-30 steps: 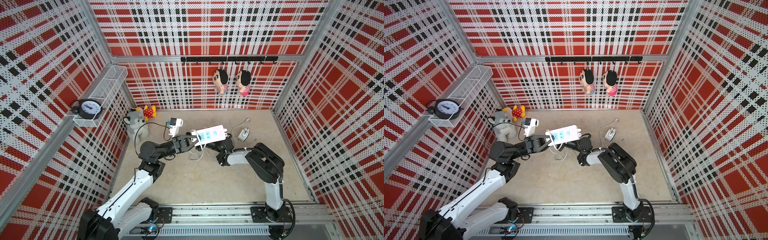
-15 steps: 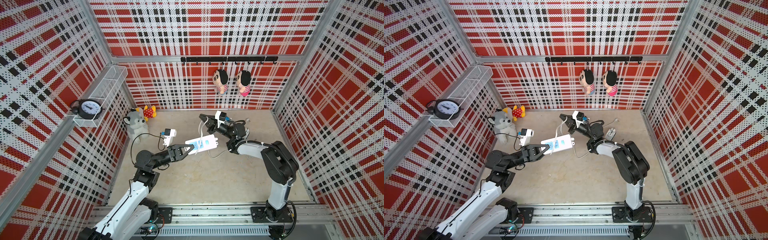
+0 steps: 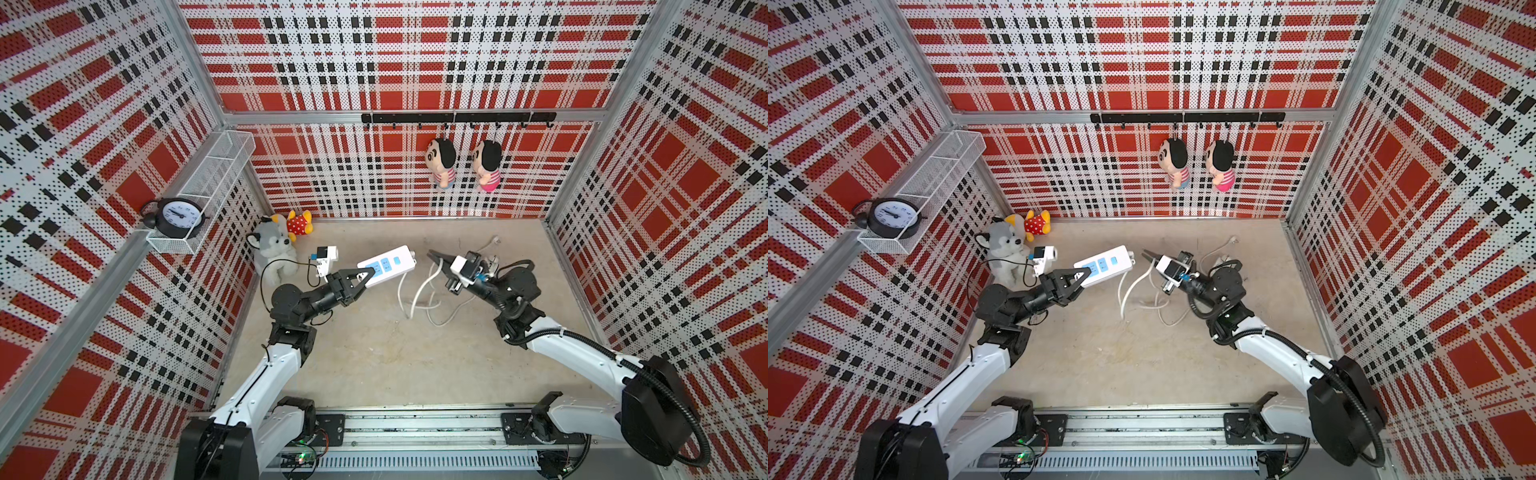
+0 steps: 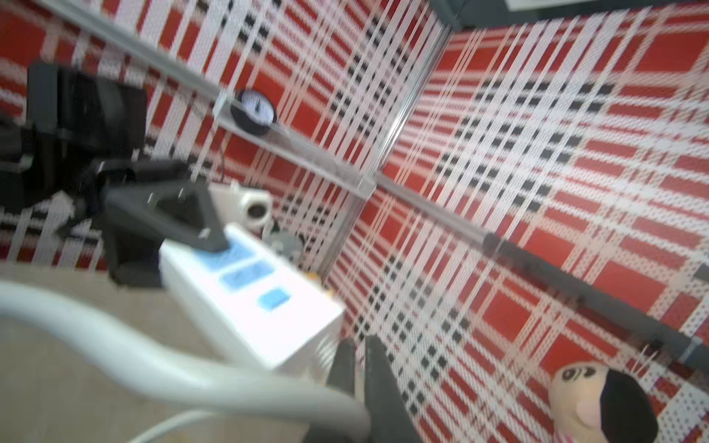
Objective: Unwrap the cord wrapped around the power strip
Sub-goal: Unwrap the power cord from the power strip.
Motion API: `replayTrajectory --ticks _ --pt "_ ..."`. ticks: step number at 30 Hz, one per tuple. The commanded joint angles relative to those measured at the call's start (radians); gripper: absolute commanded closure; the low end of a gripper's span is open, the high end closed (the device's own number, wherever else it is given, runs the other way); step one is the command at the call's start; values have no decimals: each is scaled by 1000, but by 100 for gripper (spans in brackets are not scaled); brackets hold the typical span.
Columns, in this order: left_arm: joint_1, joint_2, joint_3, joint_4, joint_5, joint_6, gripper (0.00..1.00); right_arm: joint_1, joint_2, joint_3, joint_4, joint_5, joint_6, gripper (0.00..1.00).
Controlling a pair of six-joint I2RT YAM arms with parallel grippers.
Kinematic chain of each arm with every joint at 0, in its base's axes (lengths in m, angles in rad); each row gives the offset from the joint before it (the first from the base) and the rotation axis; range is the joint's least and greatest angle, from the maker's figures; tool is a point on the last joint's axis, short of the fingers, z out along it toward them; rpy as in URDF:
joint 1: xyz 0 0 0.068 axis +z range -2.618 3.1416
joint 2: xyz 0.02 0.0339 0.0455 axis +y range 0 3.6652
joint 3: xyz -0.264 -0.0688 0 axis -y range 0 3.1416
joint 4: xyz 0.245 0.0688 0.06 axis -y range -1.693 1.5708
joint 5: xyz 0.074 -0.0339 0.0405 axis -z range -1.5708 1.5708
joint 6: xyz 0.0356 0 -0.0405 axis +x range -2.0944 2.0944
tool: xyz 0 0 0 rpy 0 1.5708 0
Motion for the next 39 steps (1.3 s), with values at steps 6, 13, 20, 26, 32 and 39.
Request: replayTrajectory --ticks 6,13,20,26,32,39 --pt "36 19 189 155 2 -80 100 56 89 -130 -292 255 -329 100" --pt "47 -21 243 137 17 -88 100 50 224 -95 -267 296 -288 99" --pt "56 -71 205 91 83 -57 100 -25 179 -77 -389 27 -71 18" --pt "59 -131 84 -94 109 80 100 -62 -144 -120 -501 -177 7 0" --pt "59 -155 -25 -148 105 124 100 -19 -186 -18 -577 -217 -46 0" --pt "49 -183 -33 -149 114 107 100 -2 -19 33 -315 -287 38 2"
